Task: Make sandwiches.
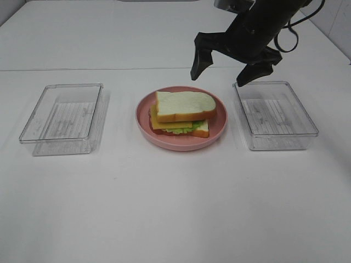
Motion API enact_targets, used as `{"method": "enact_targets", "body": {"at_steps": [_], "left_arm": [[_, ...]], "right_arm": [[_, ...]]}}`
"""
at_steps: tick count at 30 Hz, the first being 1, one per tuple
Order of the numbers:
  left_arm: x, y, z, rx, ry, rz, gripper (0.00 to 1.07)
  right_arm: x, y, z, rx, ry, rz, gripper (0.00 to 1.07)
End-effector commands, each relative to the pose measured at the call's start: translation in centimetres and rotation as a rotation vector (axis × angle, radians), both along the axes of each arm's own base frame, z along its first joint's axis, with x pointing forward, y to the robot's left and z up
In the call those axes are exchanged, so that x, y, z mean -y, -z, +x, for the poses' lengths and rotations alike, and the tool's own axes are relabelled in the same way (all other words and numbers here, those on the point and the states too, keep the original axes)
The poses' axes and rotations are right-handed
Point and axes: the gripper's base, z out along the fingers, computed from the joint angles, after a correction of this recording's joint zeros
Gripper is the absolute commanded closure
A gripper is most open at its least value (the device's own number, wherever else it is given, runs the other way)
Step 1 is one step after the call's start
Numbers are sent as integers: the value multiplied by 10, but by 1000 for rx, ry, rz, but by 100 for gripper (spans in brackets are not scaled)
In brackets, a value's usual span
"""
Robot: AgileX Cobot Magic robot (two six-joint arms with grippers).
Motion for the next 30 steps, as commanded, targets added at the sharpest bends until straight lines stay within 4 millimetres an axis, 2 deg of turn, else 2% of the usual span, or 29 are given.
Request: {"method": "enact_targets", "body": {"at_steps": [1,3,5,6,8,11,15,16,17,20,21,22,23,24,30], "left_arm": [[0,0,-2,34,-6,-4,9],[0,0,-2,34,-6,-4,9],[0,0,-2,34,-6,-4,9],[0,0,-2,34,-6,-4,9],[0,0,-2,34,-6,-4,9],[0,0,-2,34,-6,-4,9],[0,0,-2,34,-6,-4,9],[0,0,-2,34,-6,-4,9],[0,0,-2,34,-6,-4,9],[0,0,-2,34,-6,-4,9],[0,0,-2,34,-6,-4,9],[0,0,-2,34,-6,-4,9],[0,0,-2,34,-6,-4,9],[0,0,-2,34,-6,-4,9],[0,0,-2,34,-6,-4,9]], "right_arm": [[11,-26,-8,43,-5,-77,11],[13,-32,-8,63,-6,-87,11],[18,-48,-10,116,4,-119,11],[18,-48,-10,116,4,-119,11],[27,-62,-12,158,44,-186,11],[35,-66,-13,163,67,-257,11],[48,-67,-13,140,89,-325,11],[53,-66,-12,131,99,-330,11],[71,-66,-9,102,142,-335,11],[79,-65,-8,90,157,-340,11],[98,-65,-7,64,158,-368,11],[108,-64,-8,44,163,-380,11],[108,-64,-8,44,163,-380,11],[121,-62,-10,0,188,-388,11],[125,-52,-24,-68,184,-394,11]]}}
